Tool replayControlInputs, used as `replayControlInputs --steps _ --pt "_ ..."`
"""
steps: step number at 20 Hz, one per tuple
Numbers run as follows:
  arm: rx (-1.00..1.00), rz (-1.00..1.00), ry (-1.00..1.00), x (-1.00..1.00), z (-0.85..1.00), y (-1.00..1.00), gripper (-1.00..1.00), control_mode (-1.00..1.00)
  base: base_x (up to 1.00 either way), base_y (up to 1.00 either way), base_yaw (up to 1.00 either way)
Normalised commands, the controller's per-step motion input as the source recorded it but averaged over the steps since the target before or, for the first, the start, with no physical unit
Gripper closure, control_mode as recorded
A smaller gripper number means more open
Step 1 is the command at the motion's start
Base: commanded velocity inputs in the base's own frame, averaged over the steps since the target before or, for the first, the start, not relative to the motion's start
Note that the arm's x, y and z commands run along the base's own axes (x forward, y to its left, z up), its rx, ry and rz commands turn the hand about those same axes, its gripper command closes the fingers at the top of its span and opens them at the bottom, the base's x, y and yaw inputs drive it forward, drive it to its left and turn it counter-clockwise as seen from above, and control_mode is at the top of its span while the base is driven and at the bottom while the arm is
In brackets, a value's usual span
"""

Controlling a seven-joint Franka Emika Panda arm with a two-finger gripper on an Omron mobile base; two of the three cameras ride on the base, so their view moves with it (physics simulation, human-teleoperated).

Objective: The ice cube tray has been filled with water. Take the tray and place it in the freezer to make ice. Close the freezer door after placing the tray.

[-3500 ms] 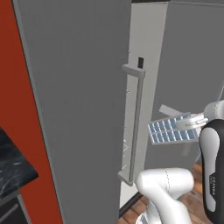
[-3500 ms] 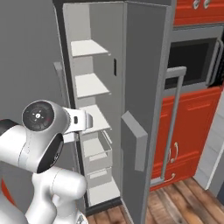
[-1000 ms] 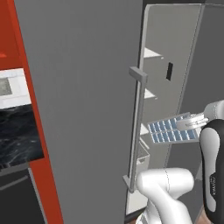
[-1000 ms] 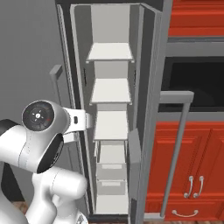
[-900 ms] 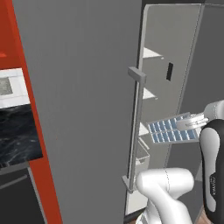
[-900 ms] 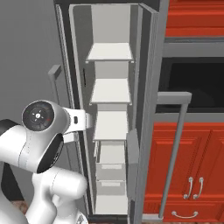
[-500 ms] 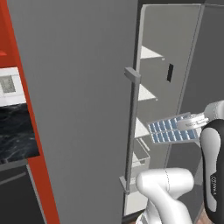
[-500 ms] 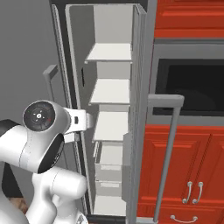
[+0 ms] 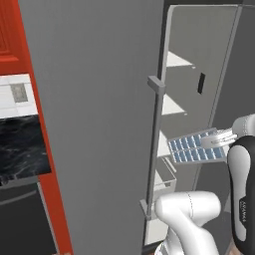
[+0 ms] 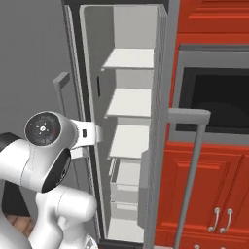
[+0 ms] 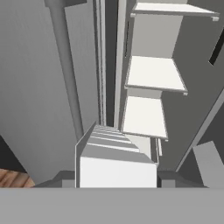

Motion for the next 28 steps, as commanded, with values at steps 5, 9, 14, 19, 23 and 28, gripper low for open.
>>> replayControlInputs --steps 5,9,14,19,23,28 --pt "0.0 0.0 0.0 0.0 0.0 0.0 1.0 1.0 0.0 -0.22 0.13" --pt "0.0 0.0 0.0 0.0 0.0 0.0 1.0 1.0 0.0 -0.2 0.08" --pt "0.0 0.0 0.0 0.0 0.0 0.0 1.0 1.0 0.0 -0.27 0.07" --pt "0.0 0.0 0.0 0.0 0.0 0.0 1.0 1.0 0.0 -0.29 0.07" --pt "0.0 0.0 0.0 0.0 0.0 0.0 1.0 1.0 0.0 -0.33 0.06" --pt "0.0 0.0 0.0 0.0 0.0 0.0 1.0 1.0 0.0 -0.16 0.05"
